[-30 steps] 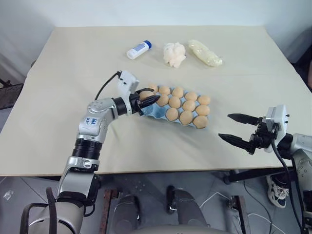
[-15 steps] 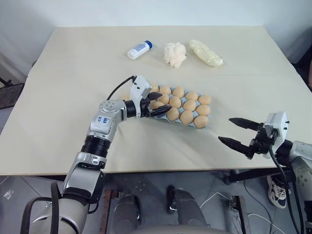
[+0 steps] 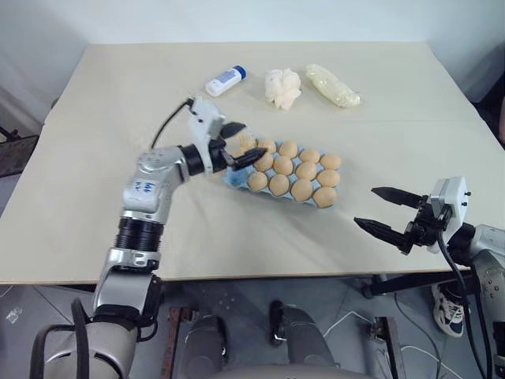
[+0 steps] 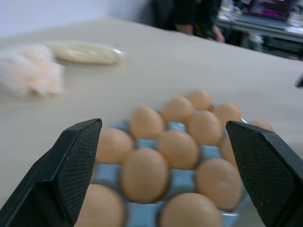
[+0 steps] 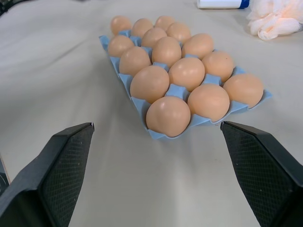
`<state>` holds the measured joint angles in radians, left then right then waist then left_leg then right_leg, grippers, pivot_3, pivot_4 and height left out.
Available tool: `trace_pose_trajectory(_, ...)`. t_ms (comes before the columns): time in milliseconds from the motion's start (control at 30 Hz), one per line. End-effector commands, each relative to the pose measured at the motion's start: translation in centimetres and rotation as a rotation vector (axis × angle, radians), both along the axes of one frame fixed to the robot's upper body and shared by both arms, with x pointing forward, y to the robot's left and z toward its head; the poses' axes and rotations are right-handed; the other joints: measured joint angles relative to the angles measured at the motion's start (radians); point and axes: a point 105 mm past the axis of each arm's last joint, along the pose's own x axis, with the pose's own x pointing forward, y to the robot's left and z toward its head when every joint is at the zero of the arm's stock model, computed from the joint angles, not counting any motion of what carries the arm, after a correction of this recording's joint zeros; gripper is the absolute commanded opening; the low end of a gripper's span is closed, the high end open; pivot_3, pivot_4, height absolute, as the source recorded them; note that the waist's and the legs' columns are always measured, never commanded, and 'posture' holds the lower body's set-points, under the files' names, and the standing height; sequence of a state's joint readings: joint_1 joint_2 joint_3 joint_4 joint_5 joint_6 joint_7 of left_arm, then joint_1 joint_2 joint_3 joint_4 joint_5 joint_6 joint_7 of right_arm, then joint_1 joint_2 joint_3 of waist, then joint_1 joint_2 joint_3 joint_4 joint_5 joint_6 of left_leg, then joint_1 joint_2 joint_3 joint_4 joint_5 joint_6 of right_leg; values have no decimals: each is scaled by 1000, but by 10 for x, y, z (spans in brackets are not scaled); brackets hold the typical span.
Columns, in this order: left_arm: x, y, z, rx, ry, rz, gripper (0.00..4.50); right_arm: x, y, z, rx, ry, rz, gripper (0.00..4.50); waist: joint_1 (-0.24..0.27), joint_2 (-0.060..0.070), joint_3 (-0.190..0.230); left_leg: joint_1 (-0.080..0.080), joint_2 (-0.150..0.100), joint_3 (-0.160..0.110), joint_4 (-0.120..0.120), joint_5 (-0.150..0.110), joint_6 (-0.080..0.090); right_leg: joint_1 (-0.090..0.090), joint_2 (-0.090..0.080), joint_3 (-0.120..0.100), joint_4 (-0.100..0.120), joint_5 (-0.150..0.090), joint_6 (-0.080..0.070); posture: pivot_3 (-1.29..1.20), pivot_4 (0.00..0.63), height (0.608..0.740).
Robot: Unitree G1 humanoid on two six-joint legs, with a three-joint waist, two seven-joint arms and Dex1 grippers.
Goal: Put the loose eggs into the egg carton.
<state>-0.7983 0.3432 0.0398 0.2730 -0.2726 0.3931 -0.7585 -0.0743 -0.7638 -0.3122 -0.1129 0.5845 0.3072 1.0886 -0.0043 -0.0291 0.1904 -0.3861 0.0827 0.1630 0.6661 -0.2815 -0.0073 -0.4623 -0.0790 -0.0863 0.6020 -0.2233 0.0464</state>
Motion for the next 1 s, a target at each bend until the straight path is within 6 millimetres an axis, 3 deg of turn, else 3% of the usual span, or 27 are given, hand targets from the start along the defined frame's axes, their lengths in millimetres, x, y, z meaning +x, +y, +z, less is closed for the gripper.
trace_pose_trajectory(33, -5, 59, 1, -44, -17, 181, 4473, 2, -1, 12, -7, -34, 23, 4500, -6, 0, 0, 1, 0, 0, 0, 0, 0, 0, 0, 0, 0, 0, 0, 0, 150, 740)
trace_pose_trajectory(400, -55, 158, -36, -13, 34, 447, 4473, 10, 3, 15, -9, -32, 71, 4500, -17, 0, 0, 1, 1, -1, 0, -1, -2, 0, 0, 1, 1, 0, -1, 0, 150, 740)
trace_pose_trajectory(567, -64, 187, -48, -28, 56, 557, 4473, 13, 4, 15, -9, -31, 85, 4500, -18, 0, 0, 1, 1, -1, 0, -2, -4, 0, -1, 1, 0, 0, -1, 0, 150, 740)
trace_pose_trajectory(767, -70, 188, -57, -35, 74, 564, 4473, 15, 4, 17, -16, -31, 92, 4500, -20, 0, 0, 1, 1, -1, -1, -3, -5, 0, -1, 1, -1, 0, -1, 0, 150, 740)
trace_pose_trajectory(933, -56, 163, -50, -50, 51, 477, 4473, 17, 4, 17, -21, -30, 96, 4500, -19, 0, 0, 1, 1, 0, -1, -3, -5, 0, -1, 0, -1, 0, -1, 0, 150, 740)
trace_pose_trajectory(1000, -47, 143, -48, -56, 60, 392, 4473, 18, 5, 17, -23, -29, 99, 4500, -15, 0, 0, 1, 1, 0, -1, -3, -5, 0, -1, 0, -1, 0, -1, 0, 150, 740)
